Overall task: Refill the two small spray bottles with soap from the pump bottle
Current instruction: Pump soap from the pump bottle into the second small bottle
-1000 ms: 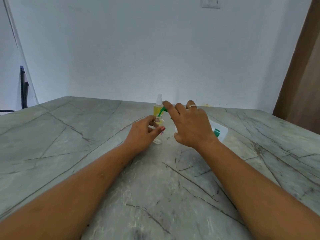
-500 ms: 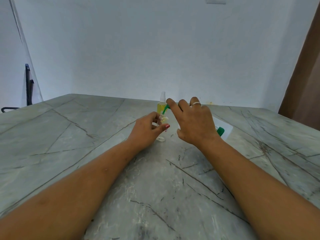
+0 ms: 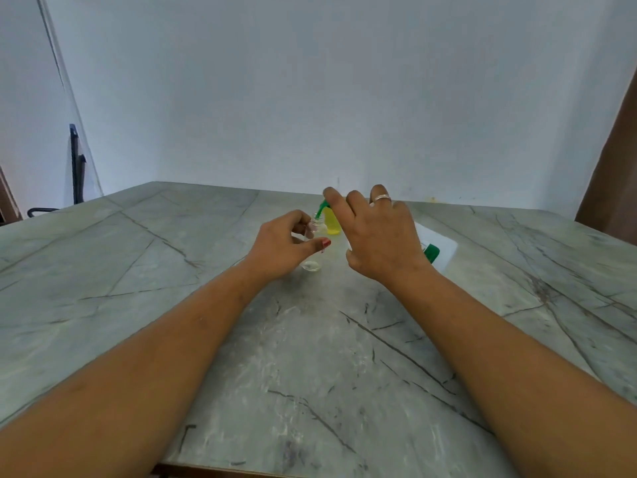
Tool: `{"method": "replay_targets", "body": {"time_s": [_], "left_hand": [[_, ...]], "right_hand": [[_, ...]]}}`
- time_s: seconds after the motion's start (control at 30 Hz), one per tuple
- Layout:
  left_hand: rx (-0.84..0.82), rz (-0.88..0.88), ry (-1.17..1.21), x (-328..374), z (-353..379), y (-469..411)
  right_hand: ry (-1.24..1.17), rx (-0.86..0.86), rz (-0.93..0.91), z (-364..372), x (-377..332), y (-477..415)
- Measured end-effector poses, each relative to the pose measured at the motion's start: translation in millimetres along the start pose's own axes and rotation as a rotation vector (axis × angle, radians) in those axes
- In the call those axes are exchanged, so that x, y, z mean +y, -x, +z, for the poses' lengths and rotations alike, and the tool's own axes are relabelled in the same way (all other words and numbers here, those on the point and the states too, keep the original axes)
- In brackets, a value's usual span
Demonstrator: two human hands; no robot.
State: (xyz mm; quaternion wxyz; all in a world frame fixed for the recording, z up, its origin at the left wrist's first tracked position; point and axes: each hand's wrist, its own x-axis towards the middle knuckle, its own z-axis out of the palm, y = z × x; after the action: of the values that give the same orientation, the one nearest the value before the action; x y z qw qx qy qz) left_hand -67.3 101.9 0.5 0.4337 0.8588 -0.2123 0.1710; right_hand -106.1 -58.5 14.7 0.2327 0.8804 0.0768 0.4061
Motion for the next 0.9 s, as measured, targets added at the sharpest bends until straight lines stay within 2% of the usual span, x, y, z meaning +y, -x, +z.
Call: {"method": "replay_targets", "body": {"time_s": [0.9], "left_hand": [[-0.060, -0.100, 0.102, -0.3, 3.1, -3.0]], "right_hand": [[-0.086, -0.007, 0.019, 2.5, -4.1, -8.8]]}}
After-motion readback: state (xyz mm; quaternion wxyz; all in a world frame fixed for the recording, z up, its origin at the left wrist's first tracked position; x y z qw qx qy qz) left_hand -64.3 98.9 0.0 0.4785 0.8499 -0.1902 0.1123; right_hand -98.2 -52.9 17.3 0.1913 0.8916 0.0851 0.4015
